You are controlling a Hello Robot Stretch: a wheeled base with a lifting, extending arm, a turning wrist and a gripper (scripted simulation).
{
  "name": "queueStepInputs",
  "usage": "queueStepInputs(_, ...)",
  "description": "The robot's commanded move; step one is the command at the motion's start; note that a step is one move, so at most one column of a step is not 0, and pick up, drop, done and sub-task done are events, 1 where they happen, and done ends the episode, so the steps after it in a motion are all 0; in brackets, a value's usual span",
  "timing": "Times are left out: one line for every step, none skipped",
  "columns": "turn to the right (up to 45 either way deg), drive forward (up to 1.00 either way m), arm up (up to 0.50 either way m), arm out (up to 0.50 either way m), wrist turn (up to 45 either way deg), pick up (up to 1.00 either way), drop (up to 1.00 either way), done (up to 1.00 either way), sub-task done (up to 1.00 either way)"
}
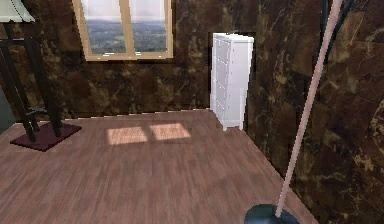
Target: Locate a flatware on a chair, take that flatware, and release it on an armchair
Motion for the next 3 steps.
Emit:
queueStepInputs(0.0,0.00,0.10,0.00,0.0,0.00,0.00,0.00,0.00)
queueStepInputs(0.0,0.00,0.00,-0.08,0.0,0.00,0.00,0.00,0.00)
queueStepInputs(0.0,0.00,0.00,0.00,0.0,0.00,0.00,1.00,0.00)
